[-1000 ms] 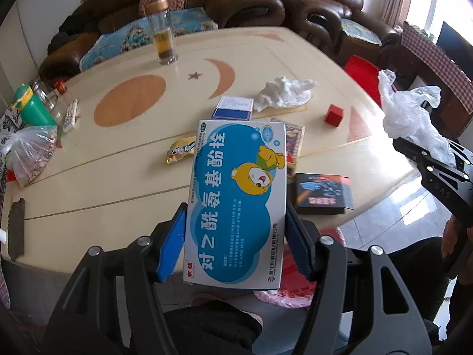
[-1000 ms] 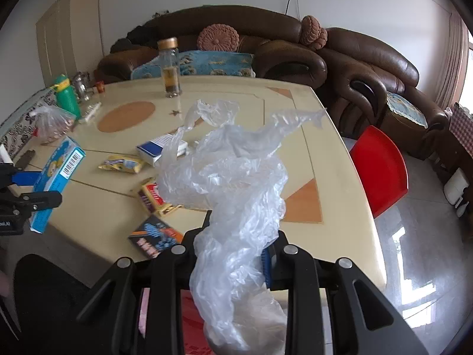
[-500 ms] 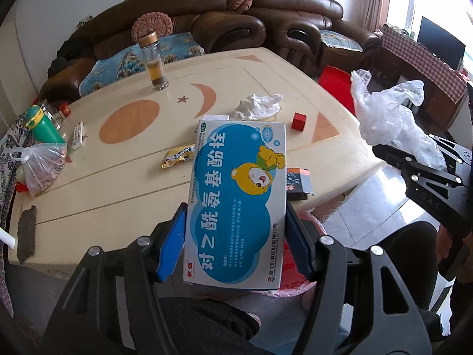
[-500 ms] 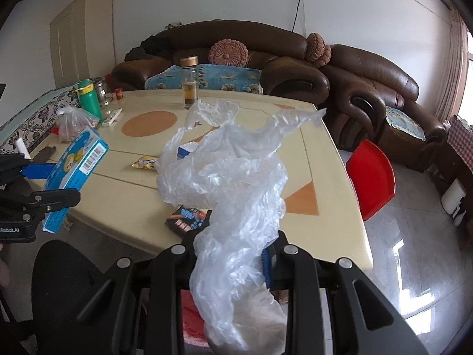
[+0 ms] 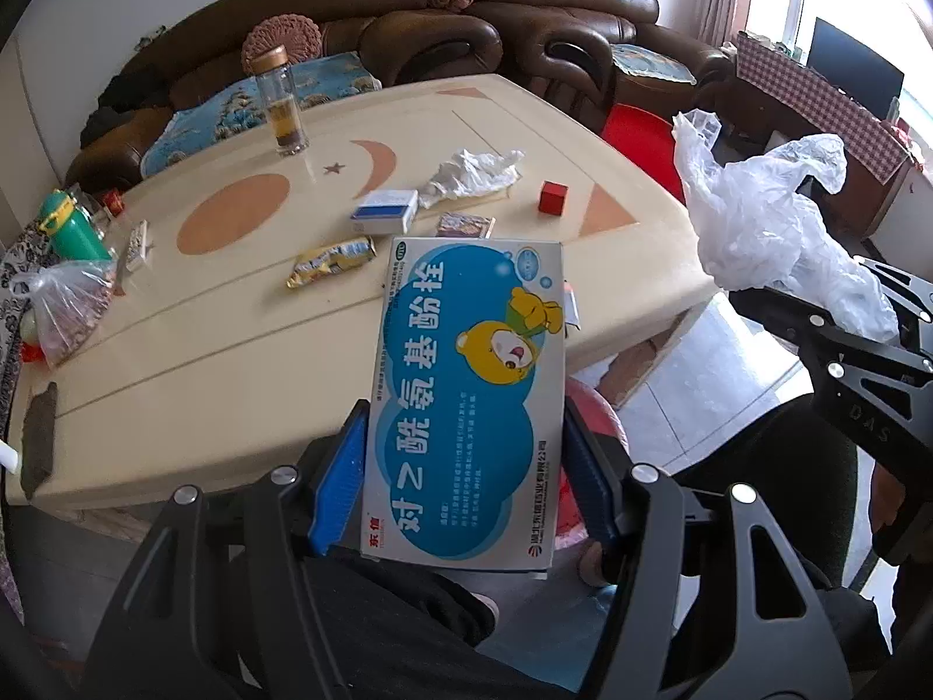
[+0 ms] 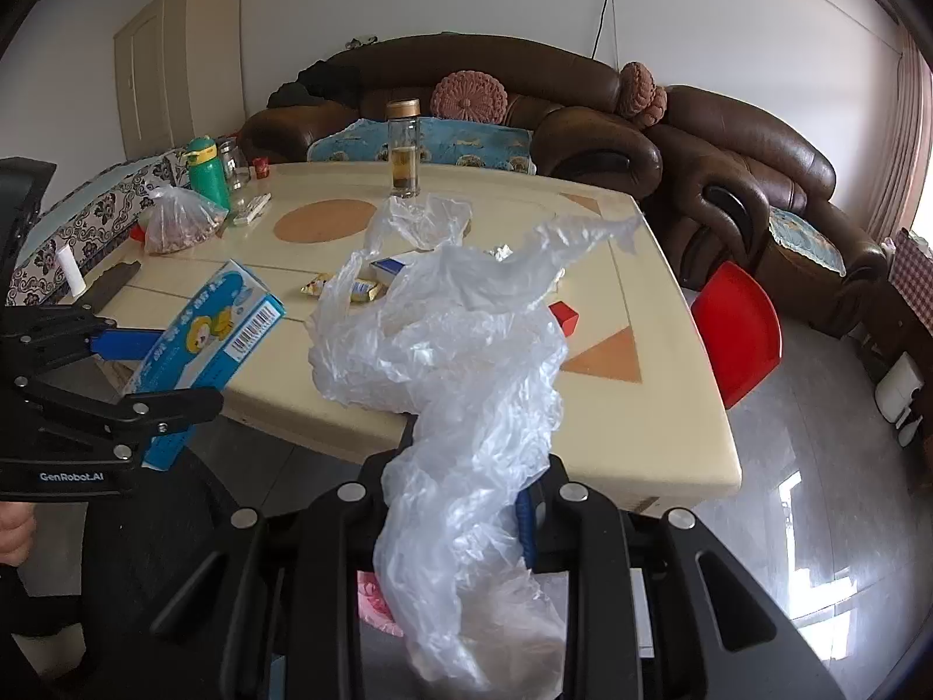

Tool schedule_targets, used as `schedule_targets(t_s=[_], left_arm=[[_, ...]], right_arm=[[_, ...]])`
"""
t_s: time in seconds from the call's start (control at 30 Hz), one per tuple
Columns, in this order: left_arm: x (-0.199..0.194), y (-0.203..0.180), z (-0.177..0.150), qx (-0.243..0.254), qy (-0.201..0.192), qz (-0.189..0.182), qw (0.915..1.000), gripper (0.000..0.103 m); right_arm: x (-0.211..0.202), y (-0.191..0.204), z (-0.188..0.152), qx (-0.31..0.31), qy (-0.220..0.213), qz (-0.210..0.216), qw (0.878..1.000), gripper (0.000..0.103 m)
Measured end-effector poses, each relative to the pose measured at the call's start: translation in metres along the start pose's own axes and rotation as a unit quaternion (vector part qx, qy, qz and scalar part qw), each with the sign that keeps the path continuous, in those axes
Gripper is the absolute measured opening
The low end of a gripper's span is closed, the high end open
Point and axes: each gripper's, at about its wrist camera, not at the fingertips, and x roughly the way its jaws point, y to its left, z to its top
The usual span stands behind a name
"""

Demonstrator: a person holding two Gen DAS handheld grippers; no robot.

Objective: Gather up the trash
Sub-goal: 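Carry the medicine box and plastic bag with both tools down over the pink bin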

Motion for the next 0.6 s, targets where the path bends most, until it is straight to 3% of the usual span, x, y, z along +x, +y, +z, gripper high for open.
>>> schedule_targets(t_s=[0.37,0.6], left_arm=[[0.005,-0.013,-0.017,0.018,0.007,-0.023,0.9996,0.062],[0.028,-0.019,-0.029,0.013,0.036,-0.038,0.9986,0.062]], right_arm=[[-0.003,0.006,-0.017,-0.003,0.015,0.003,1.0,0.027],[0.01,0.003,-0.034,0.002,0.045,0.007,0.999,0.027]])
